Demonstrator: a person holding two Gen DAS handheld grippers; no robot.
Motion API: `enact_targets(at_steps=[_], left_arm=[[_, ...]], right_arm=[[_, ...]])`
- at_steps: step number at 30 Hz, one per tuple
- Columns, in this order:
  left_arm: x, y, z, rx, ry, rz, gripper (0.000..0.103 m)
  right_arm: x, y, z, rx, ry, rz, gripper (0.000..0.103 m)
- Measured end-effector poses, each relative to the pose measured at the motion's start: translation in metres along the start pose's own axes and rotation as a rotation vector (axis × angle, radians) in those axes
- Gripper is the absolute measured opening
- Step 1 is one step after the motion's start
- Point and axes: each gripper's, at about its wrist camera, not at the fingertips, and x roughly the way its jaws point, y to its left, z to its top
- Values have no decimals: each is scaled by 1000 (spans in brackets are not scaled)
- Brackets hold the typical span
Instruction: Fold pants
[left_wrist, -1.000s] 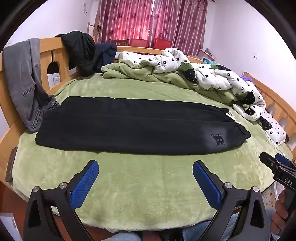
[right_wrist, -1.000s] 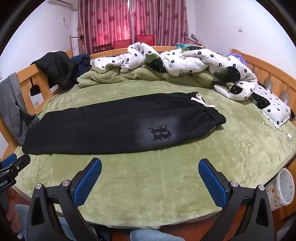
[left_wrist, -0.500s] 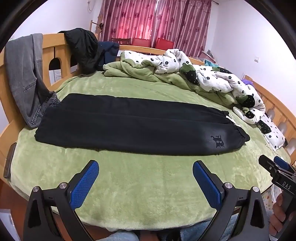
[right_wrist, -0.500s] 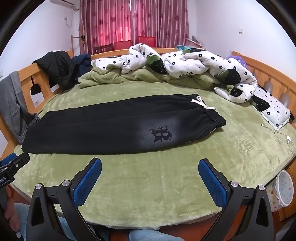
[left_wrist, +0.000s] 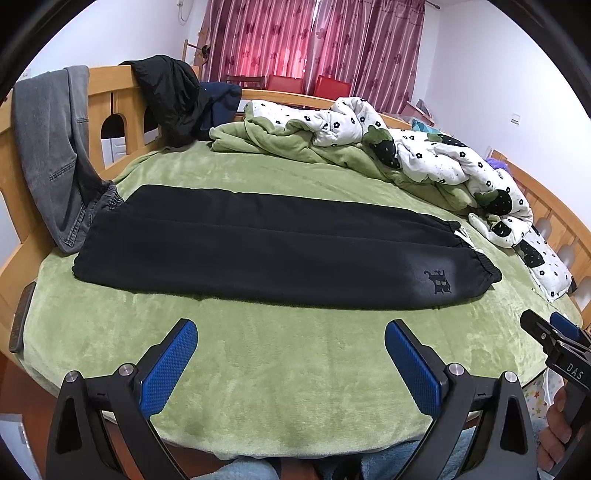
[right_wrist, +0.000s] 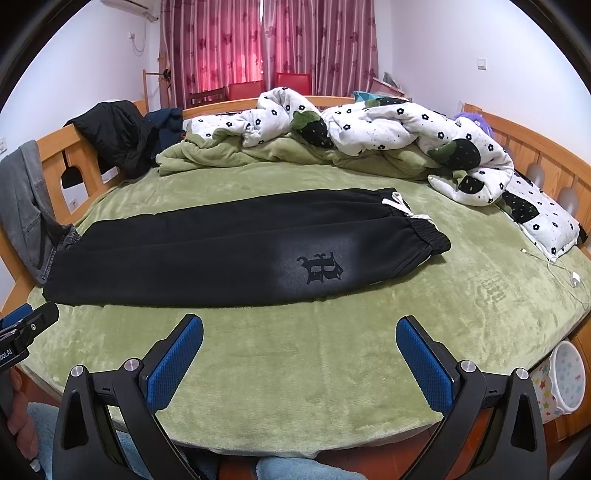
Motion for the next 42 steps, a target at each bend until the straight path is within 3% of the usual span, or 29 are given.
enact_targets(at_steps=[21,25,31,42], left_arm=[[11,-14,4,109,36,37,102],[15,-20,4,147,52,-27,102],[19,-18,4,169,67,-47,102],[21,-3,4,109,79,-99,102]], right_arm=[[16,-11,7,42,38,95,102],[19,-18,9,64,41,124,102],[24,-19,13,46,63,98,102],[26,-35,12,44,69,100,102]])
